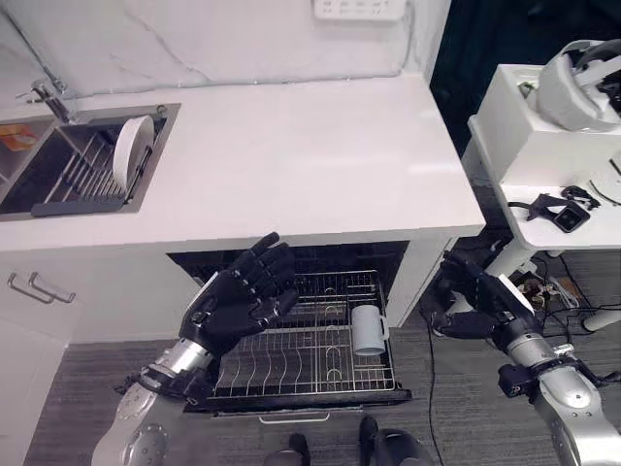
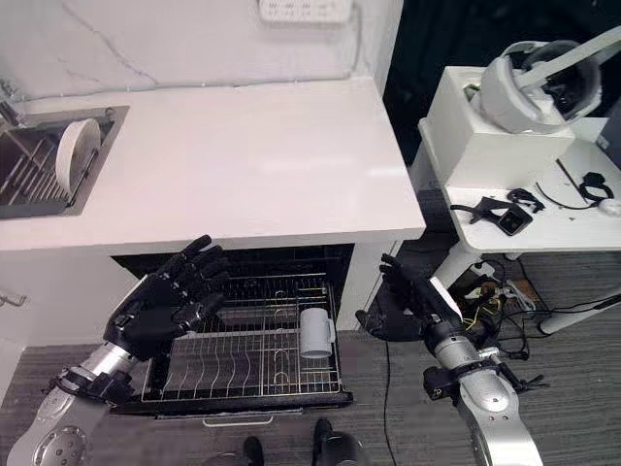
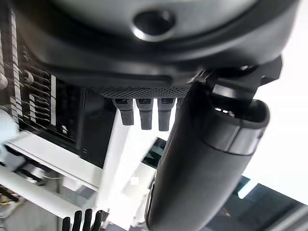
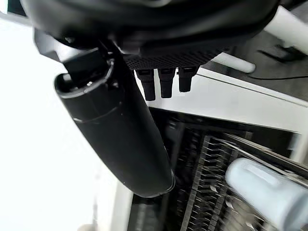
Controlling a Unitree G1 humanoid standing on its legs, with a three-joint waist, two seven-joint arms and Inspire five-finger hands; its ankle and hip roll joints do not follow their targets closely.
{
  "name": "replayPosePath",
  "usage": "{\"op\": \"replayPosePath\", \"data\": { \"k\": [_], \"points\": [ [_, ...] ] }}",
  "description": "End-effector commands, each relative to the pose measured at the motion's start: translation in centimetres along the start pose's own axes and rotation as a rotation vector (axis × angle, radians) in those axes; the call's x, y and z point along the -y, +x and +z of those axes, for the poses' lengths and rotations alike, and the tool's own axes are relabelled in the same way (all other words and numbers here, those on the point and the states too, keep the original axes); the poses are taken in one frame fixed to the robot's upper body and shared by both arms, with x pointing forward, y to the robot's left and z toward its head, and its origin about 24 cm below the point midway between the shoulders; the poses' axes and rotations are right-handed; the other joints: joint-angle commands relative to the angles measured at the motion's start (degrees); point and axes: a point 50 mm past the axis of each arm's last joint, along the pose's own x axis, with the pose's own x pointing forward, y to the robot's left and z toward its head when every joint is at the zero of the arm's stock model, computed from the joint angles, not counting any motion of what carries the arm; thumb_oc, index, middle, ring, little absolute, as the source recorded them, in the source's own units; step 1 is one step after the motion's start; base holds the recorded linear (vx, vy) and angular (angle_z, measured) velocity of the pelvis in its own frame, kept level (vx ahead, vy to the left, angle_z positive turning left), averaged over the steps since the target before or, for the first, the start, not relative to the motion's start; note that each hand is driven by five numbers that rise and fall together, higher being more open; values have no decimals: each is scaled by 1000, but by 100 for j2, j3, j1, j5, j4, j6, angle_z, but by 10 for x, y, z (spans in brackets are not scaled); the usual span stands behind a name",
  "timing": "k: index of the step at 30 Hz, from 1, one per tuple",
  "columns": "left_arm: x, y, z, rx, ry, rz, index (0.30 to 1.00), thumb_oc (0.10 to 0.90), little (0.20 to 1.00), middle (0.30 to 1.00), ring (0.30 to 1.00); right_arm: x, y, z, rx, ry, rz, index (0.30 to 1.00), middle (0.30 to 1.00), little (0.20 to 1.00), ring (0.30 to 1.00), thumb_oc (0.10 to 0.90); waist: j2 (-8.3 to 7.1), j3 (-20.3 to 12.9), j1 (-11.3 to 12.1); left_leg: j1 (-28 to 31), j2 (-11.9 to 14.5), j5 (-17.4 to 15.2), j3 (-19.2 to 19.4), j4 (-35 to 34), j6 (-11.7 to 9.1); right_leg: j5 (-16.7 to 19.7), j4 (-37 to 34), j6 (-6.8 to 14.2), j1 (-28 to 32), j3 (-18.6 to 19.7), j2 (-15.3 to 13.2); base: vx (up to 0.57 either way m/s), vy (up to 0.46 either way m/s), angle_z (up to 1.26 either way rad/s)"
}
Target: Place the dishes in the dishwasher.
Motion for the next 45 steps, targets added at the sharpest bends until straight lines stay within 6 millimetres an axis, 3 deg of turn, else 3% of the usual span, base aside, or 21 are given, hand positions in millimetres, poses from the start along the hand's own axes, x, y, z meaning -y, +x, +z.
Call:
{"op": "replayPosePath", "data": {
  "k": [1, 2, 3, 6, 8, 9, 11, 13, 14, 15, 16, 18, 20, 24, 30, 31, 32, 33, 38, 42, 45],
  "points": [
    [21, 18, 40, 298, 9, -164, 900, 800, 900, 900, 900, 25, 4, 58, 300, -73, -96, 900, 900, 900, 900, 800, -132, -26, -199, -219, 778, -42, 335, 661, -344, -414, -241, 543, 521, -26, -491, 69, 738, 18],
    [21, 17, 41, 317, 12, -163, 900, 800, 900, 900, 900, 33, 0, 62, 319, -76, -106, 900, 900, 900, 900, 800, -64, -75, -243, -385, 914, -97, -10, 661, -409, -414, -241, 613, 475, 122, -495, 95, 889, 42],
    [21, 17, 42, 324, 12, -163, 900, 800, 900, 900, 900, 36, -1, 65, 326, -81, -112, 900, 900, 900, 900, 800, -57, -101, -261, -394, 917, -146, -83, 661, -422, -416, -241, 654, 456, 186, -531, 110, 582, 15],
    [23, 22, 50, 325, 31, -211, 900, 800, 900, 900, 900, 46, -6, 73, 351, -100, -179, 900, 900, 900, 900, 800, -41, -150, -423, -368, 867, -464, 221, 661, -417, -254, -241, 1036, 283, 195, -919, 58, 546, -52],
    [20, 22, 66, 420, -41, -196, 900, 800, 900, 900, 900, 51, -15, 74, 368, -83, -234, 900, 900, 900, 900, 800, -97, -90, -499, -335, 657, -571, 248, 661, -304, -90, -241, 1264, 260, 207, -1179, 53, 564, -21],
    [26, 29, 71, 441, 3, -233, 900, 800, 900, 900, 900, 44, -17, 72, 387, -51, -234, 900, 900, 900, 900, 800, -197, -82, -521, -354, 354, -721, 231, 661, -155, 254, -241, 1296, 123, 198, -1435, 32, 563, 8],
    [37, 32, 79, 419, 121, -258, 900, 800, 900, 900, 900, 40, -16, 77, 399, -48, -220, 900, 900, 900, 900, 800, -244, -64, -452, -326, 244, -830, 299, 661, -59, 436, -241, 1320, 24, -21, -1492, -32, 382, -22],
    [37, 37, 89, 425, 148, -253, 900, 800, 900, 900, 900, 35, -3, 79, 427, -30, -189, 900, 900, 900, 900, 800, -246, -56, -276, -253, 254, -983, 595, 661, 49, 571, -241, 1338, 86, -796, -1424, -105, 250, -113],
    [35, 39, 91, 424, 177, -242, 900, 800, 900, 900, 900, 34, 2, 80, 444, -14, -181, 900, 900, 900, 900, 800, -192, -64, -238, -264, 298, -998, 654, 661, 126, 441, -241, 1268, 227, -953, -1133, -121, 189, -158],
    [35, 41, 92, 420, 182, -242, 900, 800, 900, 900, 900, 33, 3, 82, 455, -8, -190, 900, 900, 900, 900, 800, -112, -63, -260, -294, 322, -994, 592, 661, 194, 298, -241, 1138, 369, -794, -653, -102, 129, -118],
    [34, 41, 89, 411, 177, -244, 900, 800, 900, 900, 900, 34, 0, 82, 465, -10, -207, 900, 900, 900, 900, 800, -59, -92, -331, -372, 237, -968, 410, 661, 250, 201, -221, 948, 514, -380, 69, -78, 68, -68],
    [33, 42, 83, 407, 169, -226, 900, 800, 900, 900, 900, 36, -1, 83, 480, -17, -217, 900, 900, 900, 900, 800, -120, -172, -291, -460, 53, -902, 280, 661, 244, 214, -241, 817, 524, -422, 454, -122, -8, 49],
    [30, 42, 81, 402, 175, -214, 900, 800, 900, 900, 900, 35, 0, 82, 493, -14, -221, 900, 900, 900, 900, 800, -217, -241, -140, -493, -92, -899, 377, 661, 277, -47, -241, 728, 600, -816, 268, -96, -87, 57],
    [26, 33, 75, 377, 182, -192, 900, 800, 900, 900, 900, 29, 4, 85, 505, -23, -202, 900, 900, 900, 900, 800, -209, -237, 78, -421, -138, -726, 447, 661, 201, -689, -241, 404, 748, -794, 259, -78, -198, 8],
    [29, 28, 71, 369, 172, -194, 900, 800, 900, 900, 900, 29, 6, 90, 501, -38, -192, 900, 900, 900, 900, 800, -338, -203, 261, -334, -379, -462, 451, 661, 66, -619, -241, 375, 712, -577, -189, -68, -107, 0],
    [29, 27, 71, 374, 172, -199, 900, 800, 900, 900, 900, 28, 8, 91, 505, -46, -193, 900, 900, 900, 900, 800, -352, -211, 267, -361, -229, -440, 564, 661, 44, -588, -241, 383, 631, -600, -309, -133, 110, -14],
    [28, 25, 70, 384, 144, -189, 900, 800, 900, 900, 900, 27, 11, 93, 506, -53, -183, 900, 900, 900, 900, 800, -226, -279, 186, -317, 181, -494, 548, 661, -34, -599, -241, 380, 601, -695, -283, -97, 144, -14],
    [28, 25, 70, 384, 142, -189, 900, 800, 900, 900, 900, 27, 11, 93, 506, -53, -182, 900, 900, 900, 900, 800, -214, -290, 178, -324, 200, -495, 537, 661, -42, -597, -241, 378, 593, -700, -276, -51, 238, 0],
    [28, 25, 68, 419, 116, -191, 900, 800, 900, 900, 900, 34, 9, 100, 505, -74, -154, 900, 900, 900, 900, 800, -58, -537, -18, -458, 891, -349, 186, 661, -411, -619, -241, 385, 403, -527, -293, 13, 312, 3],
    [30, 24, 66, 446, 94, -201, 900, 800, 900, 900, 900, 38, 11, 108, 522, -95, -157, 900, 900, 900, 900, 800, -8, -556, -25, -417, 997, -377, 76, 661, -490, -538, -241, 499, 341, -474, -531, 34, 532, -23],
    [28, 20, 73, 463, 77, -205, 900, 800, 900, 900, 900, 40, 10, 110, 537, -43, -172, 900, 900, 900, 900, 800, 37, -528, -54, -321, 964, -502, 192, 661, -469, -372, -241, 793, 314, -357, -844, 60, 665, -8]
  ]
}}
